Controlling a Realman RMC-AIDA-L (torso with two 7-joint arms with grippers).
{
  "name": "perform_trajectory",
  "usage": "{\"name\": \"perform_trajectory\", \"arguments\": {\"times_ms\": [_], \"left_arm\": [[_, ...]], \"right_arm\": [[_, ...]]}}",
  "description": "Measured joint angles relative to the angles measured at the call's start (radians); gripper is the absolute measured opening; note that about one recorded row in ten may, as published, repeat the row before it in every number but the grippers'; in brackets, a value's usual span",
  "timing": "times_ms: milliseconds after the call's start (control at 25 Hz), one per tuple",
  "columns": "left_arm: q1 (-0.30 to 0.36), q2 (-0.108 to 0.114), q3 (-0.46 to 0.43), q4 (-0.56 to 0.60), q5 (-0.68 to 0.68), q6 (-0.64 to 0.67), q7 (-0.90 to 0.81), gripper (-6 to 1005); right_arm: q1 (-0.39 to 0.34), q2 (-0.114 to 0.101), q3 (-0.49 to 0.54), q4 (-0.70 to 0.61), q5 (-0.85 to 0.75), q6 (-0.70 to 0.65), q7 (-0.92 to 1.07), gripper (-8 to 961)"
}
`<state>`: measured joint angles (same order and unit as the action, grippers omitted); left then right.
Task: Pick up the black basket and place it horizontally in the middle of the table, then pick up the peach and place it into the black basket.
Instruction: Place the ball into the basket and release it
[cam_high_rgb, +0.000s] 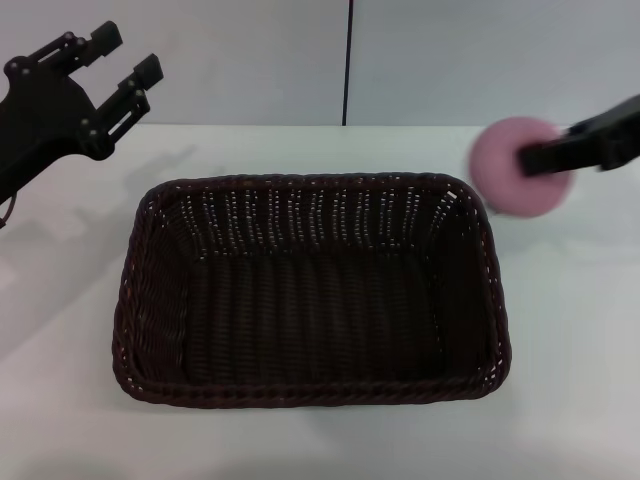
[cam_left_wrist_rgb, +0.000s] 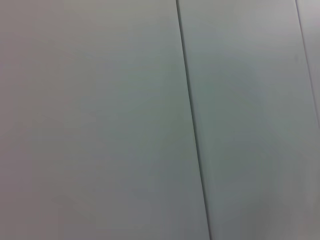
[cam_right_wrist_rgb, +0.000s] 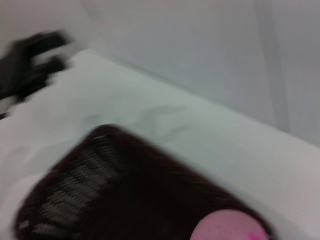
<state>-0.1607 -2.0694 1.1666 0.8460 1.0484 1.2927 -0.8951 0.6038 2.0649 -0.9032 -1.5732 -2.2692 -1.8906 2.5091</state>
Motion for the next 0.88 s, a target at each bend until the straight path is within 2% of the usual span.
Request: {"name": "perform_trajectory", "arguments": {"times_ms": [80, 120, 160, 200, 280, 480, 600, 760, 840, 880], "left_arm": [[0.001, -0.001, 0.001, -0.001, -0.001, 0.005, -0.005, 505], [0.002, -0.001, 0.001, -0.001, -0.001, 0.007, -0.008, 505], [0.003, -0.001, 0.001, -0.001, -0.001, 0.008, -0.009, 505], [0.004, -0.001, 0.002, -0.001, -0.002, 0.01, -0.011, 505], [0.007, -0.001, 0.002, 0.004, -0.004, 0.01, -0.03, 505], [0.003, 0.005, -0.004, 0.003, -0.007, 0.005, -0.104, 504], [0.005, 0.005, -0.01, -0.002, -0.009, 0.001, -0.119, 504], [0.012, 0.005, -0.018, -0.019, -0.011, -0.006, -0.122, 503], [0.018, 0.005, -0.037, -0.034, -0.011, -0.007, -0.133, 503], [0.029, 0.005, -0.072, -0.051, -0.012, -0.005, -0.142, 503]], "right_arm": [[0.035, 0.001, -0.075, 0.056, 0.024, 0.013, -0.003, 214], [0.035, 0.001, -0.075, 0.056, 0.024, 0.013, -0.003, 210], [0.069, 0.001, -0.113, 0.129, 0.024, 0.022, -0.008, 206], [0.069, 0.001, -0.113, 0.129, 0.024, 0.022, -0.008, 201], [0.106, 0.001, -0.135, 0.242, 0.022, 0.055, -0.039, 192], [0.114, 0.003, -0.129, 0.313, 0.025, 0.104, -0.087, 204], [0.102, 0.006, -0.117, 0.314, 0.028, 0.123, -0.104, 306], [0.051, 0.008, -0.066, 0.317, 0.091, 0.183, -0.16, 443], [0.01, 0.008, -0.029, 0.32, 0.164, 0.213, -0.222, 638], [-0.033, 0.008, 0.002, 0.322, 0.239, 0.223, -0.282, 638]]}}
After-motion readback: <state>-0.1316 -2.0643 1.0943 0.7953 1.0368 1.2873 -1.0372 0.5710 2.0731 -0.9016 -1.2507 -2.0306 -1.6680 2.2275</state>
